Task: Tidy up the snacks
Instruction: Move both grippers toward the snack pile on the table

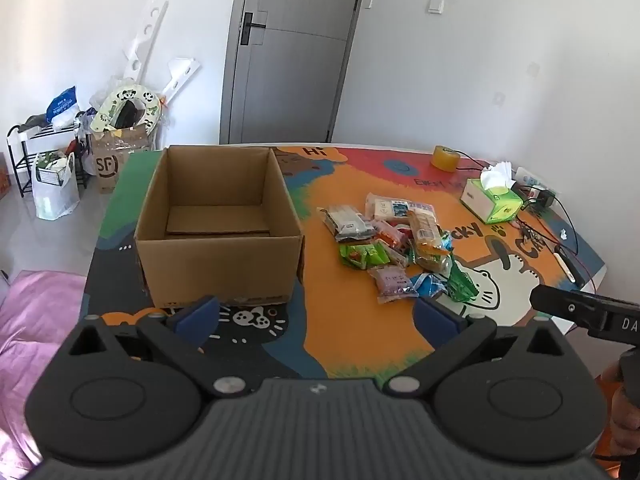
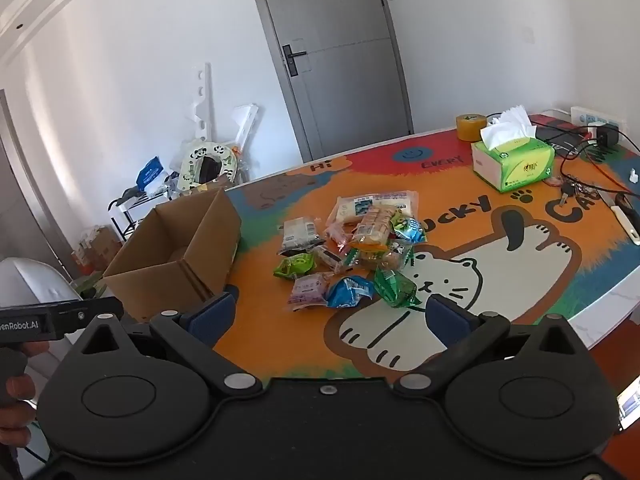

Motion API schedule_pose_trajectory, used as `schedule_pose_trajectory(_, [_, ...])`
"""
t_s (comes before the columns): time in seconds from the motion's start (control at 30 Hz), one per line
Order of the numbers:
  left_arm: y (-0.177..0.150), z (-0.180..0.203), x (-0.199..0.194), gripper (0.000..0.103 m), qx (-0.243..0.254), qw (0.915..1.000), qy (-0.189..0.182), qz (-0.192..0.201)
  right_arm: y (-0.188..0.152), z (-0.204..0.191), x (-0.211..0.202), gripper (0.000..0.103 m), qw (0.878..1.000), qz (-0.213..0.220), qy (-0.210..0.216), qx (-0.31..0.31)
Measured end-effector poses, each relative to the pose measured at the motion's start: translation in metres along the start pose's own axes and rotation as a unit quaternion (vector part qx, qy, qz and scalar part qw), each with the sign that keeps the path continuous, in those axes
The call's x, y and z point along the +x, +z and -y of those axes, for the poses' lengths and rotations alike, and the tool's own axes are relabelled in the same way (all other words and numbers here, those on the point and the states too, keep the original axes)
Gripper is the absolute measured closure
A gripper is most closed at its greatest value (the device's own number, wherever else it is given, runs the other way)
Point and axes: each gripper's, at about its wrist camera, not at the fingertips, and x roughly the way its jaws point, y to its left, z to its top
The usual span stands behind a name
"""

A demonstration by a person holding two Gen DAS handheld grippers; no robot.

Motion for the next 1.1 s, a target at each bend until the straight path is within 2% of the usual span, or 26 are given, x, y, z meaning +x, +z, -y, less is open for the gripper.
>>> schedule_pose_trajectory(0.3, [0.002,0.012,-0.009,0.000,0.023,0.9996,0.011,0.010,0.002,-0.004,-0.003,0.000,1.000,0.000,-0.001,0.016])
schedule_pose_trajectory(0.4, [0.002,0.012,-0.012,0.000,0.024,0.9995,0.012,0.016,0.001,-0.011,-0.008,0.000,1.000,0.006,0.006,-0.006])
schedule_pose_trajectory(1.1, [-0.001,0.010,-0.012,0.000,0.024,0.9991,0.028,0.018,-0.001,-0.011,-0.001,0.000,1.000,0.000,0.001,-0.017])
